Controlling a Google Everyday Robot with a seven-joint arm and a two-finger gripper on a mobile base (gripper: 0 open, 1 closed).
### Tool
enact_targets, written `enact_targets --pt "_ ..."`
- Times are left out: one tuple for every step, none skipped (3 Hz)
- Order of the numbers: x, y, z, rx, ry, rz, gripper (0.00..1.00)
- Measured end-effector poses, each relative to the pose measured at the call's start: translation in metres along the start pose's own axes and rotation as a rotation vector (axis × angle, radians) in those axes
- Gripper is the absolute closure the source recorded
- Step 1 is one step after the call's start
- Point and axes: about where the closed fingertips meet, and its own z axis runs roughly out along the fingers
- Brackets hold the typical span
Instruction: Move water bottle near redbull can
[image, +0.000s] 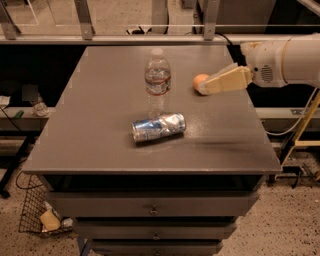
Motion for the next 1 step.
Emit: enact_targets --pt "0.0006 -0.0007 -0.0010 0.002 0.001 0.000 0.00"
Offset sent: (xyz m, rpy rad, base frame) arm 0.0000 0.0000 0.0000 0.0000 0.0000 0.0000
